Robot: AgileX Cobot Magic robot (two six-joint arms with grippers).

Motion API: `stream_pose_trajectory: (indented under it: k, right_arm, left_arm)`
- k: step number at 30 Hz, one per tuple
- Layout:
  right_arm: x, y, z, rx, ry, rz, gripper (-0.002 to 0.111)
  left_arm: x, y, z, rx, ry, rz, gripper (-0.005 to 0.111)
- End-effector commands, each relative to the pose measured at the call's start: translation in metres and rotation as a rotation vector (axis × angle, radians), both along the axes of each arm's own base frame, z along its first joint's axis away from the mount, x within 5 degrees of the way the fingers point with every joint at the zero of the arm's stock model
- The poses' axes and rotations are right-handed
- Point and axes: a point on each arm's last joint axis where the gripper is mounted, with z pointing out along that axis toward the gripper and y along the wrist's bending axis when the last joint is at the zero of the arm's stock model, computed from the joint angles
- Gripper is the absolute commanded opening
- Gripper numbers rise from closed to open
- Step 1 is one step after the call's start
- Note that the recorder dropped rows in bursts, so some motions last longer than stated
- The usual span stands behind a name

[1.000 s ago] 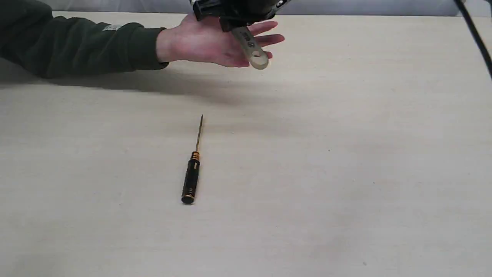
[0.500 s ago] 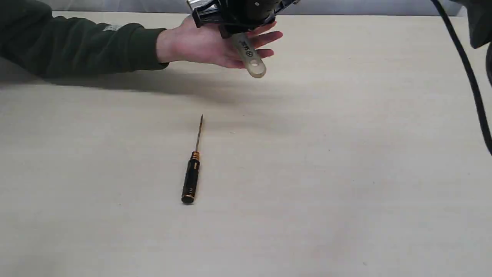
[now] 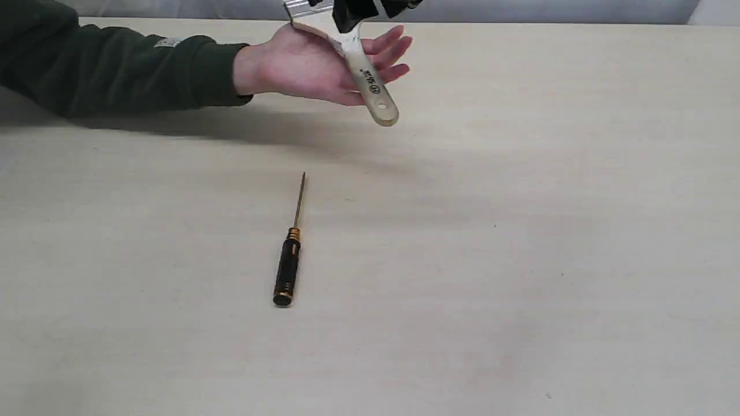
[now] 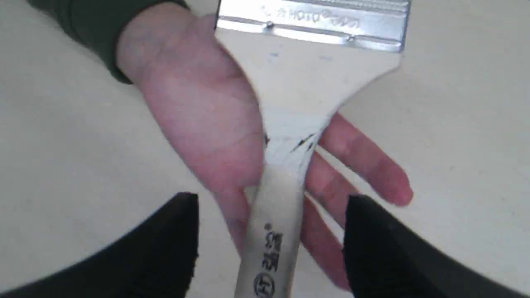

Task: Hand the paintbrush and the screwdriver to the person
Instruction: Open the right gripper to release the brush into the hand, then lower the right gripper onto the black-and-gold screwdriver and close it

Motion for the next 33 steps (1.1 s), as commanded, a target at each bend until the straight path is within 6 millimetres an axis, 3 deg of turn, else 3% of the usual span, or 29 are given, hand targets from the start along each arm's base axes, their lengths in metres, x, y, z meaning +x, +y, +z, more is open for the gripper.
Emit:
stream_pose_trajectory:
  k: [1, 11, 19, 23, 29, 33]
  right_arm:
    - [-0.016, -0.005, 0.006, 0.015, 0.017, 0.024, 0.055]
    - [-0.077, -0.027, -0.003, 0.132, 0.049, 0.067, 0.055]
    - [-0.122, -0.001, -0.033, 0.142, 0.063, 0.18, 0.043]
    - [-0.131, 0.014, -0.044, 0.129, 0.083, 0.221, 0.043]
    - [-0.126, 0.023, -0.072, 0.107, 0.151, 0.188, 0.043]
    - [-0.121, 0.027, -0.093, 0.08, 0.206, 0.181, 0.054]
  left_arm:
    - [0.0, -0.001, 0.0, -0.006, -0.01, -0.007, 0.0]
    - [0.0, 0.0, 0.001, -0.004, -0.013, -0.007, 0.0]
    - [0.0, 0.0, 0.001, -0.004, -0.013, -0.007, 0.0]
    - [0.0, 0.0, 0.001, -0.004, -0.013, -0.007, 0.0]
    - [0.0, 0.0, 0.001, -0.004, -0.013, -0.007, 0.0]
    - [0.0, 0.0, 0.001, -0.004, -0.013, -0.007, 0.0]
